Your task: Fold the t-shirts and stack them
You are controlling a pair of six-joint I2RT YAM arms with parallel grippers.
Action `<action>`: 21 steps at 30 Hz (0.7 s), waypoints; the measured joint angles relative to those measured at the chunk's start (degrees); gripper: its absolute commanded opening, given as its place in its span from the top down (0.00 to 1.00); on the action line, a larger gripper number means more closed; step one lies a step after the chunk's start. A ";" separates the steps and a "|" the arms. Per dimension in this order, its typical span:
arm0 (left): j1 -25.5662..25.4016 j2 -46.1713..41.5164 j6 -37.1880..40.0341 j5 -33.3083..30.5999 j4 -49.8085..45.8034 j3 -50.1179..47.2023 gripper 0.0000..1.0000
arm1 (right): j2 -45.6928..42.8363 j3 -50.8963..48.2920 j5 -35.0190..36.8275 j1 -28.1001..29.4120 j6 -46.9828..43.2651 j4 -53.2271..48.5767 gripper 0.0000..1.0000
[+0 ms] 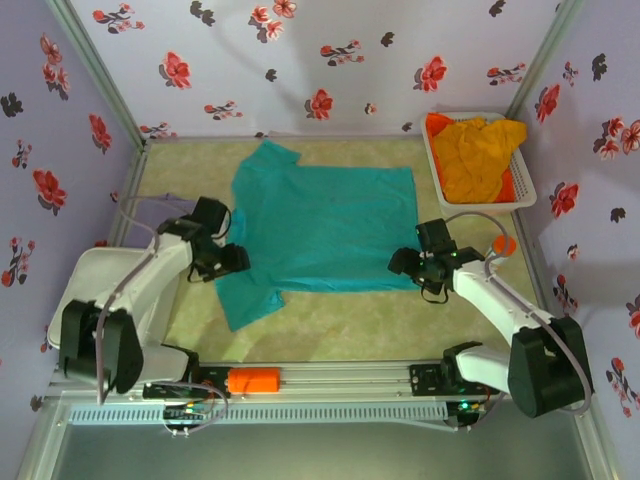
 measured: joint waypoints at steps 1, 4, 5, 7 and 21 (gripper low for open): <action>-0.33 -2.84 -1.14 -0.04 -0.13 -2.14 0.43 | -0.26 0.00 0.02 0.00 0.00 0.00 0.20; -2.01 -10.97 -4.74 0.02 -1.84 -7.67 0.45 | -0.33 0.00 0.04 -0.04 0.00 0.00 0.21; -2.75 -12.63 -6.03 0.00 -2.73 -8.85 0.45 | -0.28 -0.02 0.02 -0.11 0.02 0.02 0.21; -5.49 -14.62 -9.09 -0.15 -4.72 -10.58 0.47 | -0.09 -0.09 0.02 -0.15 0.02 0.07 0.22; -19.80 -13.75 -28.48 -3.28 -0.63 -21.31 0.48 | 0.17 -1.27 1.81 -0.24 0.02 -0.24 0.25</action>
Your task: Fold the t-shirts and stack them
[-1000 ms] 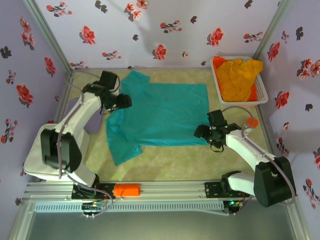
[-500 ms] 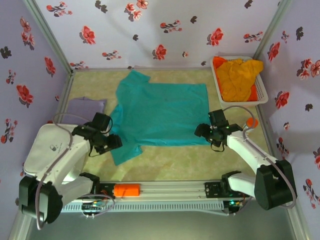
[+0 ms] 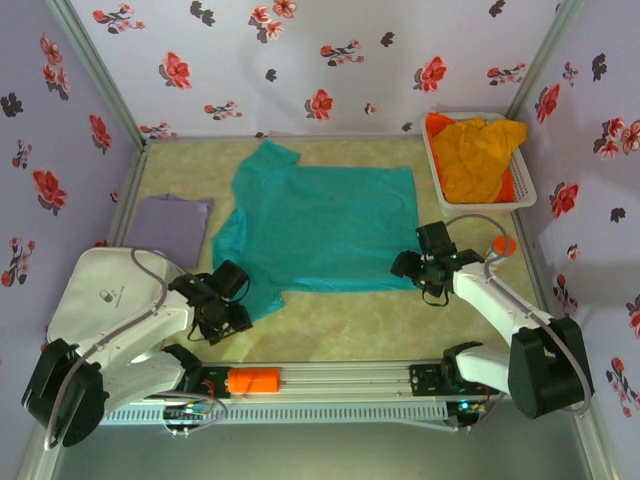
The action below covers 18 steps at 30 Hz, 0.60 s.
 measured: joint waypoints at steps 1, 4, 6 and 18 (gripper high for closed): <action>-0.04 0.37 -0.52 -0.42 1.16 -0.48 0.48 | 0.00 -0.04 0.37 -0.02 0.02 -0.20 0.26; -0.07 1.29 -1.40 -1.22 4.50 -1.53 0.48 | 0.02 -0.50 1.46 -0.11 0.00 -0.57 0.30; -0.11 1.97 -1.57 -1.68 6.23 -2.03 0.49 | 0.02 -0.79 1.95 -0.11 0.02 -1.01 0.34; -0.13 3.19 -1.75 -2.58 7.50 -2.67 0.53 | 5.11 -2.64 1.73 -0.11 0.48 0.35 0.46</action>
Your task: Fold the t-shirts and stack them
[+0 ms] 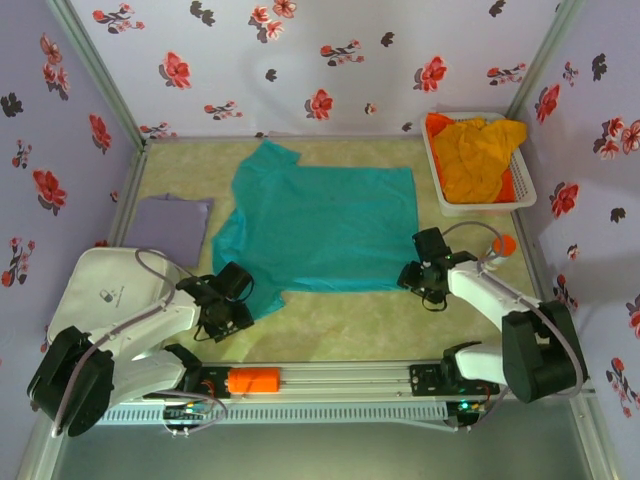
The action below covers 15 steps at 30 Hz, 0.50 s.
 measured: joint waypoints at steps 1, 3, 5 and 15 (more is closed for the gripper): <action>0.00 0.00 0.00 -0.04 0.00 -0.13 0.54 | 0.28 -0.24 -0.15 0.00 0.04 0.26 0.49; 0.00 -0.20 -0.02 -0.24 0.07 -0.35 0.55 | 0.55 -0.55 0.00 -0.02 0.35 0.63 0.54; 0.00 -0.26 -0.04 -0.33 0.07 -0.48 0.56 | 0.66 -0.57 0.00 -0.28 0.68 0.66 0.57; 1.36 0.35 1.81 -0.94 -1.70 0.24 0.76 | 4.00 2.03 2.32 -0.46 -0.09 -2.82 0.91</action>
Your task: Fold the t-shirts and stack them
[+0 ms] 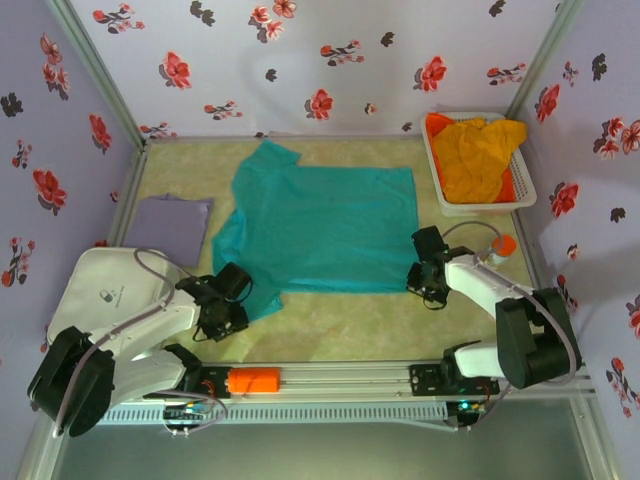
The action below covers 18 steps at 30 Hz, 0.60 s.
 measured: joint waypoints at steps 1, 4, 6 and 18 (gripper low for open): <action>0.35 0.13 0.33 0.04 -0.31 0.13 0.78 | 0.22 0.20 0.17 0.00 -0.22 -0.11 0.95; 0.87 0.20 1.27 0.09 -0.76 0.22 0.83 | 0.96 0.70 -0.66 0.04 -0.48 2.10 1.00; 1.14 0.20 1.90 0.00 -0.81 0.26 0.86 | 1.66 1.16 -1.20 0.09 -0.57 4.22 1.00; 1.79 -1.86 6.49 -1.95 -2.93 5.97 0.42 | 2.08 3.08 -1.62 -0.28 -1.05 7.06 1.00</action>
